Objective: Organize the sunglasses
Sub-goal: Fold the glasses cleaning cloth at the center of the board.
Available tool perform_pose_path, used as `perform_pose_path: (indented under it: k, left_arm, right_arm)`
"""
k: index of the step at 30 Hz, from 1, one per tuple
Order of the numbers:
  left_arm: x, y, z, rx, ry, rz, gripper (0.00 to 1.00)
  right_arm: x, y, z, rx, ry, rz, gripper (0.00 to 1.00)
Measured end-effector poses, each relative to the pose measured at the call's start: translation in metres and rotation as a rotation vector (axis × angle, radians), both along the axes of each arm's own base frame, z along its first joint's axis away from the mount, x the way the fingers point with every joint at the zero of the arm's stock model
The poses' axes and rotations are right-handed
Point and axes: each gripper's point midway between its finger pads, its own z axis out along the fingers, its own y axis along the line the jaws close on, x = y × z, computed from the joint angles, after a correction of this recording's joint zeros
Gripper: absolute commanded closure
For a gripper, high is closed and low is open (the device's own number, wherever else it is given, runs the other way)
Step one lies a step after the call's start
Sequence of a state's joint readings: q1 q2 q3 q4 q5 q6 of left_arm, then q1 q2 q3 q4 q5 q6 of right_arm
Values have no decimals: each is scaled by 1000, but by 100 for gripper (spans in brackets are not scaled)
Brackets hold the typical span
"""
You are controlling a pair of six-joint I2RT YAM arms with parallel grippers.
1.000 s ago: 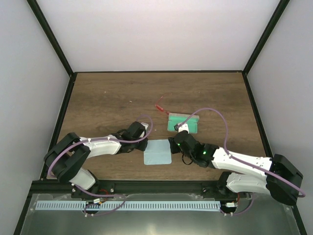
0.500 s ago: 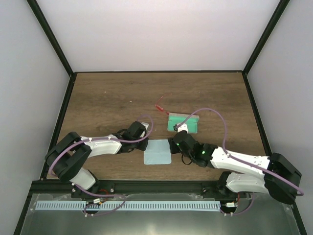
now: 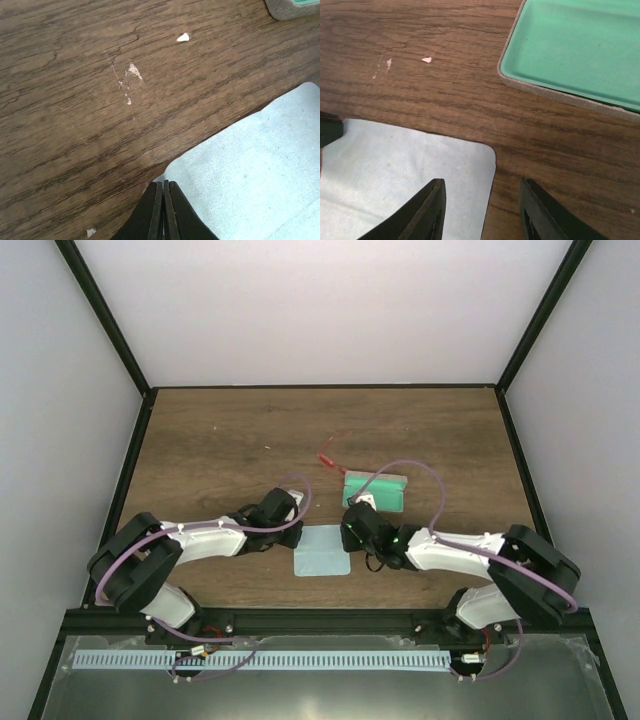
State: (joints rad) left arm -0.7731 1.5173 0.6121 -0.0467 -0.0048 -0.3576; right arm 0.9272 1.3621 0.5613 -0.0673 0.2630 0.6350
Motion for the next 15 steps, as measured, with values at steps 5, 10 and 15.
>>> perform_pose_path:
  k: [5,10,15]
  left_arm:
    - [-1,-1,-1,-4,7,-5,96]
    - [-1,-1,-1,-3,9,-5,96]
    - [-2,-1,-2,-1,11,-5,96]
  right_arm:
    - [7,4,-13,-23,16,2,61]
    - [10,8,-23,-47,31,5,64]
    - [12,10,-26,-54,33,7,66]
